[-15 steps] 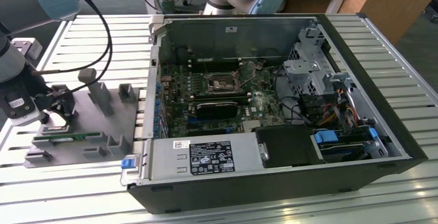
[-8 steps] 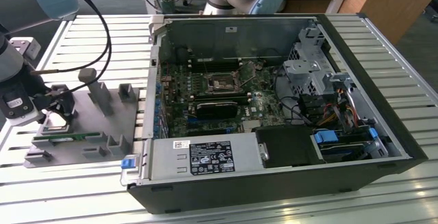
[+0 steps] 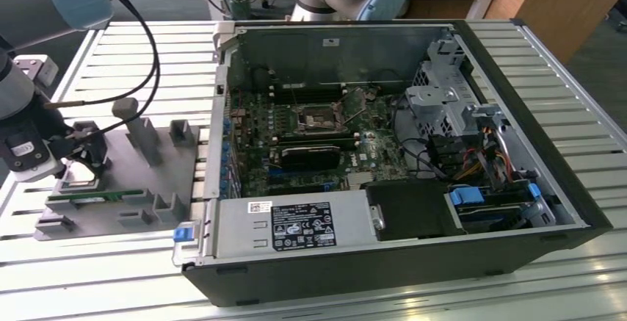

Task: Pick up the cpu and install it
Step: 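Pick up the cpu and move it towards the insertion slot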

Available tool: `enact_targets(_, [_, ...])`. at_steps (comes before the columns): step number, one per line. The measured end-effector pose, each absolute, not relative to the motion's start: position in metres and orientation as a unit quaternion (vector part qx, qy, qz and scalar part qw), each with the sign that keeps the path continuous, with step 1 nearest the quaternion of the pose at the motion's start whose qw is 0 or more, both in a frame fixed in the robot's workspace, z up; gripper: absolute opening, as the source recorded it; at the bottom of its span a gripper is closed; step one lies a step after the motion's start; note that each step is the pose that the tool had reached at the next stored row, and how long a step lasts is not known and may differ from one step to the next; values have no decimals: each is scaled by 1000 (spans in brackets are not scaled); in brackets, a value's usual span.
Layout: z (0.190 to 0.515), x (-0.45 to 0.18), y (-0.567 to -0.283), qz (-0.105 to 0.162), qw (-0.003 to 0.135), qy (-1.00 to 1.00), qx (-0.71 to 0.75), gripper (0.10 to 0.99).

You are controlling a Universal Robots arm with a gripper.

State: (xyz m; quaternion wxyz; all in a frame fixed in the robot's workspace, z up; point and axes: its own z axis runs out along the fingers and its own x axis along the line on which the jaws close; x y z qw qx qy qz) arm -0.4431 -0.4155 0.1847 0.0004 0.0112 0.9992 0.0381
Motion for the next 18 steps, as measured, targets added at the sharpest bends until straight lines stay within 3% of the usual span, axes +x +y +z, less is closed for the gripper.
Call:
enact_targets(4, [185,-443,-415,38,0,999,11,620])
enact_targets(5, [185,-442,-415,38,0,999,11,549])
enact_targets(18, [190,-440,-415,38,0,999,11,533])
